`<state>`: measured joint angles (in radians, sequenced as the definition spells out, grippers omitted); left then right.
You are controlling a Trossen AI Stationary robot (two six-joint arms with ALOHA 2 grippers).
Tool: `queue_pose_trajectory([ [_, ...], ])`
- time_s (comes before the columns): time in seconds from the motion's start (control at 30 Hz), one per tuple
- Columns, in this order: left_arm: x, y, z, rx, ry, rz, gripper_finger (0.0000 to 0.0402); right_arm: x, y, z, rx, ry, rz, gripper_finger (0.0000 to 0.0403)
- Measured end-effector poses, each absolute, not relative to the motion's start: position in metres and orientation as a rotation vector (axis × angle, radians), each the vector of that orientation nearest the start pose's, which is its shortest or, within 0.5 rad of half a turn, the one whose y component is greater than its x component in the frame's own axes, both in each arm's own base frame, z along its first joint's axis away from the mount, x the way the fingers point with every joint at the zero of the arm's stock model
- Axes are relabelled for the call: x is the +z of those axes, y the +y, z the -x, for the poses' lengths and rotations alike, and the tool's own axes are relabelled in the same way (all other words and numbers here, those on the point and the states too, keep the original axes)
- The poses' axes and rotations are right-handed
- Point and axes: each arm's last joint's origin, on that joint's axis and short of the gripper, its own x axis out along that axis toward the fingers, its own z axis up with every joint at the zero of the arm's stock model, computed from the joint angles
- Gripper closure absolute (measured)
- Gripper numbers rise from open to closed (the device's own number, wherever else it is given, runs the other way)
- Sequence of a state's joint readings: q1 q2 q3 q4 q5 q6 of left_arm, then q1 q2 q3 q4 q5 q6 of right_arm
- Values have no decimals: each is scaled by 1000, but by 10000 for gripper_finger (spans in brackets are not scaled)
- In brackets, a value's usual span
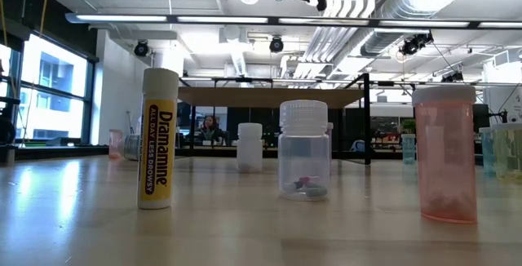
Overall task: Pick and place medicine bottles onto shelf by color
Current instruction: Put the blue pill bottle on the shelf
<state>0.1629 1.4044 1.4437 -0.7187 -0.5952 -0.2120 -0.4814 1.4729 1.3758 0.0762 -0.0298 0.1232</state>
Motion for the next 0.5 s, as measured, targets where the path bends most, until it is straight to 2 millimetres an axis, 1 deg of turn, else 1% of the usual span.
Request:
queue_pose_trajectory([
  [0.1, 357, 69, -283, 702, 634, 100, 203, 393, -156, -314, -498, -14, -132, 317],
  [0.27, 335, 75, -275, 560, 552, 194, 203, 370, -157, -337, -575, 24, -143, 317],
  [0.33, 329, 77, -267, 531, 514, 213, 203, 360, -157, -347, -590, 22, -169, 317],
  [0.5, 319, 77, -246, 500, 472, 187, 203, 332, -158, -370, -614, 49, -194, 317],
])
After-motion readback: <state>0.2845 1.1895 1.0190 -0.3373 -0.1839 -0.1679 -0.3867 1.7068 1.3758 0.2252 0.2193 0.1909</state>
